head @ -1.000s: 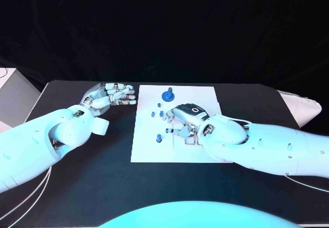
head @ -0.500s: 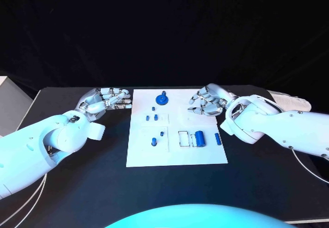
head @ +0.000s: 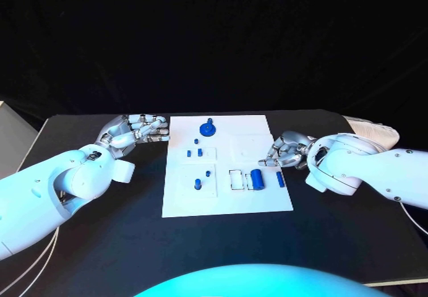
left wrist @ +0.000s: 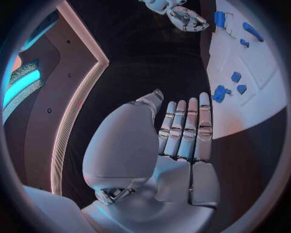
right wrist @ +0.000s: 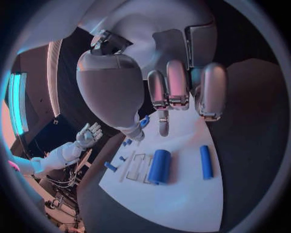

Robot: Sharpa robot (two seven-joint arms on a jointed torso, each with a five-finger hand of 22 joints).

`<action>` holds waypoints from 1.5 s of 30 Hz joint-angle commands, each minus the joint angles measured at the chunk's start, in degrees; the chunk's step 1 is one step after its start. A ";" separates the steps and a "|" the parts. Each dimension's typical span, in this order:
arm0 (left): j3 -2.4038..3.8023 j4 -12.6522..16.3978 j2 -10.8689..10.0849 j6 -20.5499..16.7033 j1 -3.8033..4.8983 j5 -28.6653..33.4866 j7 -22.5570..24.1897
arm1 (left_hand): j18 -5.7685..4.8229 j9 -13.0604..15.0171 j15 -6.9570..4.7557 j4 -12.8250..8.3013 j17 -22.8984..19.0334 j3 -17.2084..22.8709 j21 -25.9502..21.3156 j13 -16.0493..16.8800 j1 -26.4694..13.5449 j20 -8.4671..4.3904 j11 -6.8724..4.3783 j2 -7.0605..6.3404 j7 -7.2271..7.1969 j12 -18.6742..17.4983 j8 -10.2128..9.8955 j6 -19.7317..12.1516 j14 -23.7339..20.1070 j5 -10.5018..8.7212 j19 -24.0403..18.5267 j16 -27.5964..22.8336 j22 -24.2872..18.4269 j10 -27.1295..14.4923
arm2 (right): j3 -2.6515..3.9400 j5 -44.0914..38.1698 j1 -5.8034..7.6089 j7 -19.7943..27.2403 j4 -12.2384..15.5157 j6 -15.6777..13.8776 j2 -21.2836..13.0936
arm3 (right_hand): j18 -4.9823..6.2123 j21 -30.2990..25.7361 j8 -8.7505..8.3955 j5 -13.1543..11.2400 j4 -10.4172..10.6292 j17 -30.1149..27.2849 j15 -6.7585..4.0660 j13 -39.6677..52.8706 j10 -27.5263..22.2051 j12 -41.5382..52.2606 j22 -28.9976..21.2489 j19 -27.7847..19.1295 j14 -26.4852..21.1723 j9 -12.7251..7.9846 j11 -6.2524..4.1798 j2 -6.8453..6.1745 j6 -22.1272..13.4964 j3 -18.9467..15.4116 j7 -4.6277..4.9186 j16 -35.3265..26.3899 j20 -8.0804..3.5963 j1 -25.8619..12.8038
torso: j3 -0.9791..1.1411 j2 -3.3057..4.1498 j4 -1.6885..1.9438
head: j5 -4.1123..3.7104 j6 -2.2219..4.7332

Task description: Assemble the parts on the task board

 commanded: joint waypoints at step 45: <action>0.03 0.16 -0.45 0.76 -0.60 0.40 0.09 | 0.32 -0.08 0.14 -0.05 0.07 -0.34 -0.32 0.08 0.55 0.07 -0.11 0.07 0.20 -0.21 -0.21 0.26 0.29 -0.15 0.43 -0.37 -0.14 0.17 | -0.08 -4.28 -4.72 -7.99 0.72 -5.47 3.90 | -0.88 1.08 2.33 2.07 -0.12 14.68 -1.25 12.35 4.00 -0.50 6.19 3.72 5.88 1.79 -1.47 4.00 1.49 -3.77 -1.26 0.50 -1.16 8.54 | 0.04 0.10 0.00 | 0.49 -0.76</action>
